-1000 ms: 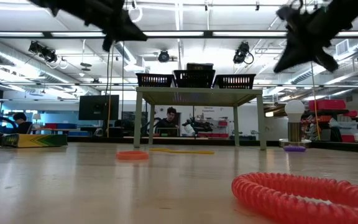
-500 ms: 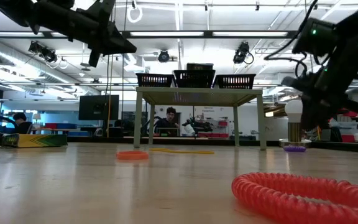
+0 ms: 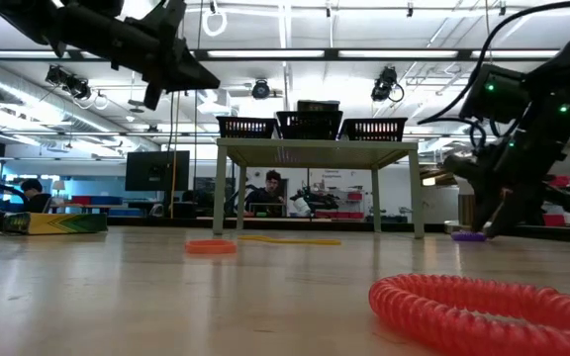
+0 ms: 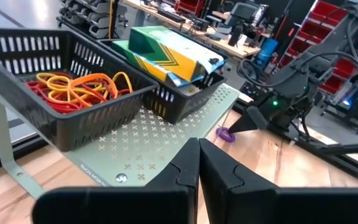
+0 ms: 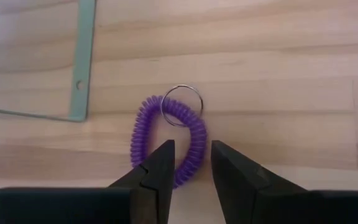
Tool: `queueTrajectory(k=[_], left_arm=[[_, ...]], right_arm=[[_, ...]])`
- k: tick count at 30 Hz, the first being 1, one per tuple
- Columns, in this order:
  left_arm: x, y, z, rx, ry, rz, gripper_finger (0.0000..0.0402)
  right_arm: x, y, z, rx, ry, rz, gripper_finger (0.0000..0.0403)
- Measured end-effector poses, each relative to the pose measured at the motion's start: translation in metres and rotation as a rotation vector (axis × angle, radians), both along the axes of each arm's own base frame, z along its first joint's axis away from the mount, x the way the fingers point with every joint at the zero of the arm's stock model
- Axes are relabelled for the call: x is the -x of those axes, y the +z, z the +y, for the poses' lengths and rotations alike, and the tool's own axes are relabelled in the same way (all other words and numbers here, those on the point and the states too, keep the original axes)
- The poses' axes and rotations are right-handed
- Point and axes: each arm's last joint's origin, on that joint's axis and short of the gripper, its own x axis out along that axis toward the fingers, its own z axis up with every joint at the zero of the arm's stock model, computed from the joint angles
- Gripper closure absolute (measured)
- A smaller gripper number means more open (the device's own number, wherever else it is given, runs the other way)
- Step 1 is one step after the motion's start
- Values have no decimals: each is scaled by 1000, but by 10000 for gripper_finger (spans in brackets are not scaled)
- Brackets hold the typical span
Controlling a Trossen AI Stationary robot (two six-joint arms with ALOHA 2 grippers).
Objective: Pick & Place Office Desk Supplies
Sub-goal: Put the purple spring bracelet into the right black bin on the shelf
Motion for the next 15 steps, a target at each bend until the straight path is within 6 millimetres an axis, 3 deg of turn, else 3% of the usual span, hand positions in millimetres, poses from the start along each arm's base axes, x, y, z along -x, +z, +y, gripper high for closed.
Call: queueTrajectory(k=[8,15], left_arm=[[-3,-1,-9,-50,-65,29,392],[-3,-1,-15,-58,-30,33,392]], right_arm=[[-7,-8,-2,-9,7,75,295],[-7,-6,2,8,35,67,368]])
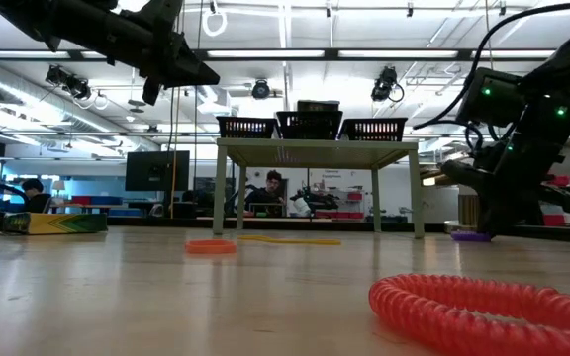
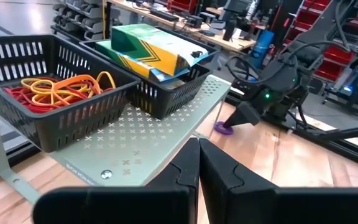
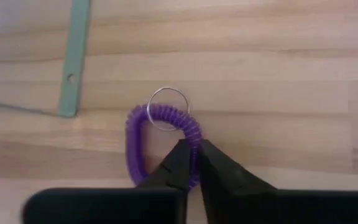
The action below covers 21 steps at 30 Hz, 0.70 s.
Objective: Pick & Place Office Desk Supplies
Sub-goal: Put the purple spring bracelet into the right black bin on the shelf
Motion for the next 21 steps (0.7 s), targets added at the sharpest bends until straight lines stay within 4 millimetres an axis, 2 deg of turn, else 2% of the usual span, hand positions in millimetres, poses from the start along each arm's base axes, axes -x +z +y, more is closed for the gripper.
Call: queueTrajectory(k=[2,4,8,12,15,21], left_arm=[[0,0,0,8,5,-3,392],[0,0,-1,13,4,-5,392],[0,0,-4,11,5,-6,392],[0,-1,-6,11,-1,5,392],[0,-2,-6,13,0,23,392],[0,-3,-6,15,5,27,392]], right_arm=[[0,3,3,-14,8,-40,388],[-1,9,6,-21,25,-84,392],[-3,37,11,-6,65,-66,386],[-8,83,18,65,116,-28,392],[-12,129,23,120,151,-35,392],[-4,215,31,244,170,-20,390]])
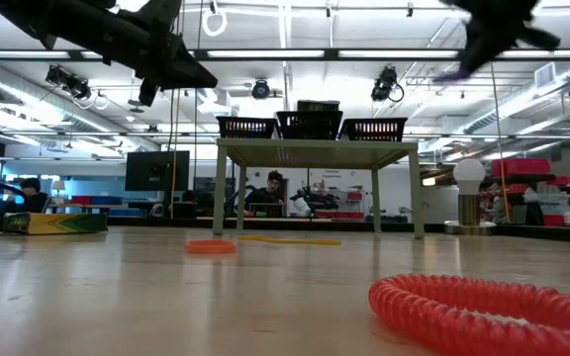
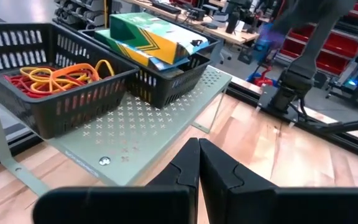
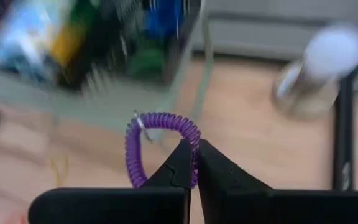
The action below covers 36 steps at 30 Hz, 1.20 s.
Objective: Pick & Place Office Desk Supplies
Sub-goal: Put the purple spring bracelet into the right black bin on the shelf, then put the orange rubber band into the left black bin on the shelf
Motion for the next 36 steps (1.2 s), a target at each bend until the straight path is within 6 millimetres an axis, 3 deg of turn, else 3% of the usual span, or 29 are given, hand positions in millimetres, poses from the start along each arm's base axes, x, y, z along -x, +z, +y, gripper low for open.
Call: queueTrajectory(k=[4,8,13,17,20,27,36], left_arm=[[0,0,0,-4,12,1,392],[0,0,0,-4,12,1,392],[0,0,0,-4,12,6,392],[0,-1,0,6,13,3,392],[0,-1,0,7,14,3,392],[0,-1,0,2,-2,6,392],[-4,-5,-1,142,-60,-27,391]], right_arm=[[-5,38,-13,126,-32,10,390],[-30,51,-43,172,7,78,390],[-64,43,-92,150,115,135,390],[-85,19,-129,88,167,191,390],[-96,1,-145,70,194,262,390],[-113,-22,-156,40,234,324,371],[-111,-9,-149,98,231,278,252]])
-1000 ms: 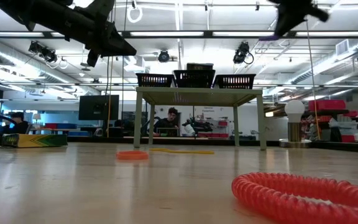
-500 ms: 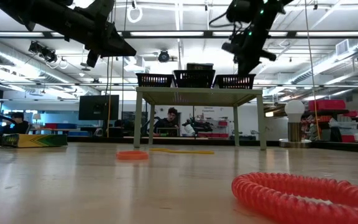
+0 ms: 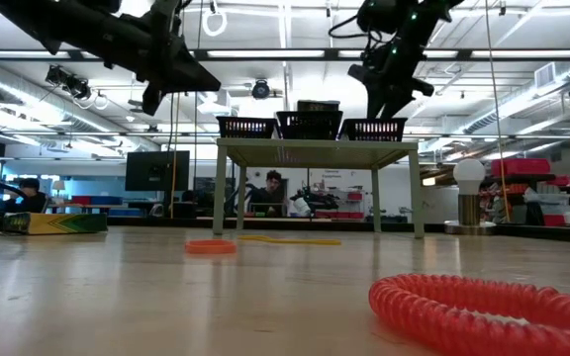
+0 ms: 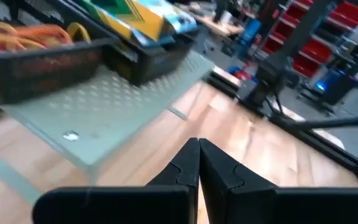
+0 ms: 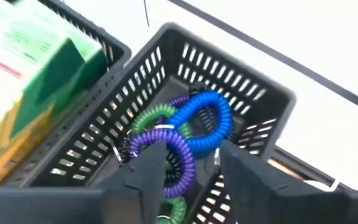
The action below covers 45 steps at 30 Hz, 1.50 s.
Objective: Pick & Place Office Desk Supplies
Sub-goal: Put the orange rubber band into the left black bin on the shelf
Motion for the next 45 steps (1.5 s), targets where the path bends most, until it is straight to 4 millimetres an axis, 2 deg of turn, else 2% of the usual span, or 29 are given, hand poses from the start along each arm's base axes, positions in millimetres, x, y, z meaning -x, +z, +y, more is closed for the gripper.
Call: queueTrajectory(k=[5,8,10,13,16,19,24,28,31,34,40,45], left_arm=[[-11,-9,-5,18,-157,26,392],[-22,-13,-6,116,-199,-23,392],[-30,-19,-7,148,-231,-25,390],[-43,-25,-13,119,-299,14,391],[-56,-19,-23,54,-396,-36,396],[-67,-13,-24,130,-392,-57,392],[-75,-14,-29,114,-429,147,381],[-70,-17,-46,35,-459,367,396],[-64,-28,-59,27,-439,488,389],[-63,-46,-67,82,-398,589,358],[-78,-75,-71,177,-331,672,289],[-93,-84,-73,168,-320,707,270]], right_arm=[[16,26,15,6,15,-114,212],[28,44,45,92,73,-150,221],[35,48,65,157,96,-171,242],[50,42,90,191,111,-204,288],[62,29,112,192,129,-269,341],[69,12,132,198,176,-330,389],[73,-12,159,223,210,-402,384],[74,-22,174,211,242,-402,385],[74,-27,182,214,278,-392,395],[75,-27,185,233,278,-389,399],[75,-27,185,245,276,-386,387],[75,-27,185,256,287,-373,389]])
